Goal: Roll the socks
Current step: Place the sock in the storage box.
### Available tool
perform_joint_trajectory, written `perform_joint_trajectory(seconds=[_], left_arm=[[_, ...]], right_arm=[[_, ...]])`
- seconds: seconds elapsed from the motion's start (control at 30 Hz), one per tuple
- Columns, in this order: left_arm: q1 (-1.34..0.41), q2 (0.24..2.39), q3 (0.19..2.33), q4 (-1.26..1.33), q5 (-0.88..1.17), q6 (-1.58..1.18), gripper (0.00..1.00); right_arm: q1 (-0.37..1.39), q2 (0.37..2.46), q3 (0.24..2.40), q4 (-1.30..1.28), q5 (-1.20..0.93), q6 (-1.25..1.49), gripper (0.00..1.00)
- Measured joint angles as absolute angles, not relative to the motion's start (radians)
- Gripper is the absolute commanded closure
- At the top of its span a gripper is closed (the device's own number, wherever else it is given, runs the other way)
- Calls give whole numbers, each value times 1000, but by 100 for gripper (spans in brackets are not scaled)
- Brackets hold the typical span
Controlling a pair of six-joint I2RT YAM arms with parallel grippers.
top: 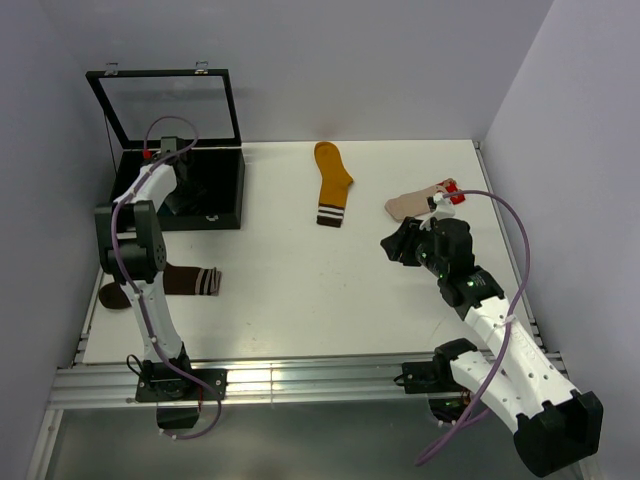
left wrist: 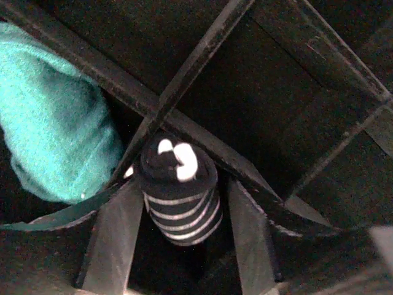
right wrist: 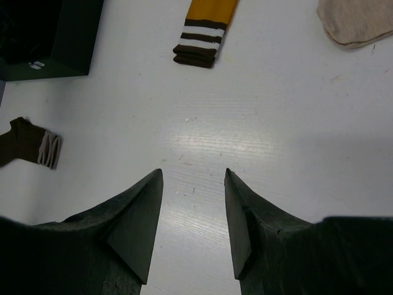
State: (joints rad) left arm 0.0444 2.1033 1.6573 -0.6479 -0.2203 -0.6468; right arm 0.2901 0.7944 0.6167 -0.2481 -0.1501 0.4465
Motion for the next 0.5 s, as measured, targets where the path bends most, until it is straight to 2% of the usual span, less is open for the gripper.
perform_joint_trajectory(seconds=[0.07, 0.1, 0.27, 0.33, 0.5], left_arm=[[45, 2090, 1657, -656, -210, -648, 33], [46, 2083, 1657, -662, -205, -651, 28], [48, 2037, 1656, -707, -195, -662, 28], [49, 2013, 1654, -728, -195, -669, 30], [52, 1946, 1634, -727, -206, -670, 47]], right_arm=[[290, 793, 617, -248, -150, 447, 48], [290, 791, 617, -248, -150, 447, 48], [290, 783, 617, -248, -150, 447, 48], [290, 778, 617, -248, -150, 447, 48], [290, 765, 616, -248, -150, 447, 48]])
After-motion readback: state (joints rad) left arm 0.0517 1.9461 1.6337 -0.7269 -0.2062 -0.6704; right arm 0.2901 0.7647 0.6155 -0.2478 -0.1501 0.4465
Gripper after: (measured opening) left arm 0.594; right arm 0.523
